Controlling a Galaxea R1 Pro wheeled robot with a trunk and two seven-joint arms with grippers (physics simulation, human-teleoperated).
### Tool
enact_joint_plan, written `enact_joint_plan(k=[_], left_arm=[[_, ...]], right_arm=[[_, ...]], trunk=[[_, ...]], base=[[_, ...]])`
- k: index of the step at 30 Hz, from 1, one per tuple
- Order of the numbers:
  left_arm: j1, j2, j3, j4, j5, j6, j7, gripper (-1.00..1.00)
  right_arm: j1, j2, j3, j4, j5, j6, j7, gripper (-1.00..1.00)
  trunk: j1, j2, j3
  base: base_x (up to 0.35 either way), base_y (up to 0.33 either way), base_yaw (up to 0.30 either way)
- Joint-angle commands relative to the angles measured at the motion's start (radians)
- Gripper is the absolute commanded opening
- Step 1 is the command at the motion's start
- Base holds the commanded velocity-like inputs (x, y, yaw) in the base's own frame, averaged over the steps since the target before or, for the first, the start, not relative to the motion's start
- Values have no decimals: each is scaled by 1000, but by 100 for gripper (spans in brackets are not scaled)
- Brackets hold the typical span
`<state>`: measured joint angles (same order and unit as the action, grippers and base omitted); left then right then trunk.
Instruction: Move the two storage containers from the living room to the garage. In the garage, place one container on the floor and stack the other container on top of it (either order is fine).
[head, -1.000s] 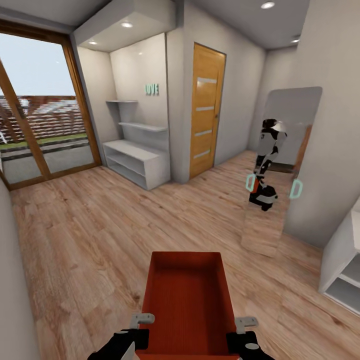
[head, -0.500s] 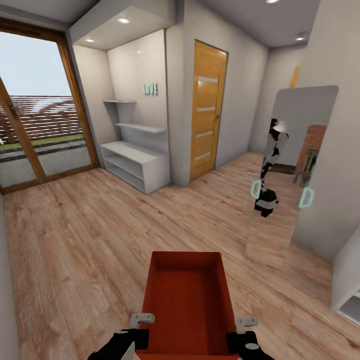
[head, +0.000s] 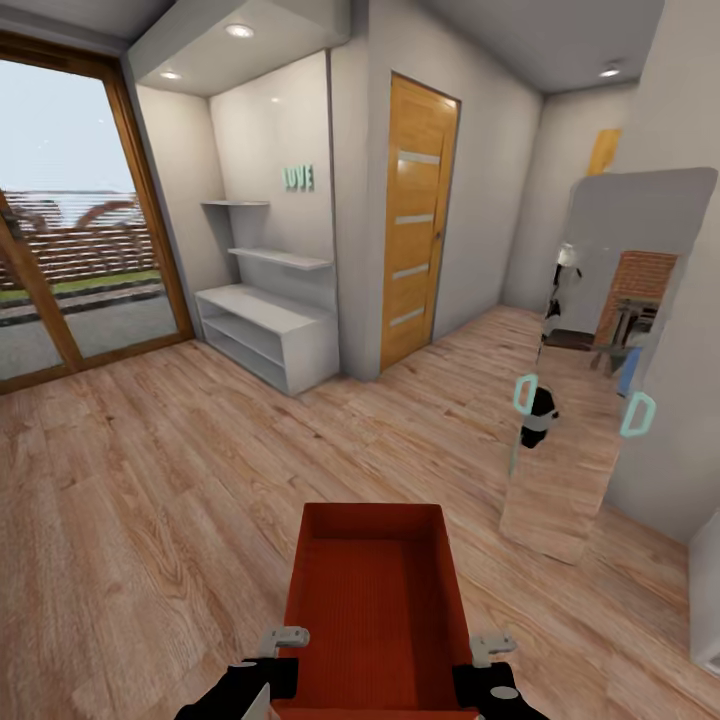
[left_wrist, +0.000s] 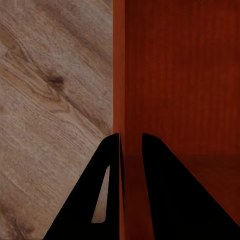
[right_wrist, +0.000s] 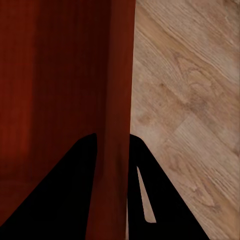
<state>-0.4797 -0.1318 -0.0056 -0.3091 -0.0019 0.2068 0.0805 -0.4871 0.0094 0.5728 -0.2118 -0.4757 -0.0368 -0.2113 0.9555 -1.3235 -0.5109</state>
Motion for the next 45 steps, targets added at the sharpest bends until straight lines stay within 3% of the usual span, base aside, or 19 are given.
enact_joint_plan(k=[1, 45], left_arm=[[0, 0, -3, -5, -13, -6, 10, -100], [0, 0, -4, -5, -14, -6, 10, -100]], right_arm=[[-1, -1, 1, 9, -24, -2, -16, -100], [-1, 0, 1, 9, -23, -2, -16, -100]], trunk=[[1, 0, -1], [1, 0, -1]], base=[[320, 0, 0], [320, 0, 0]])
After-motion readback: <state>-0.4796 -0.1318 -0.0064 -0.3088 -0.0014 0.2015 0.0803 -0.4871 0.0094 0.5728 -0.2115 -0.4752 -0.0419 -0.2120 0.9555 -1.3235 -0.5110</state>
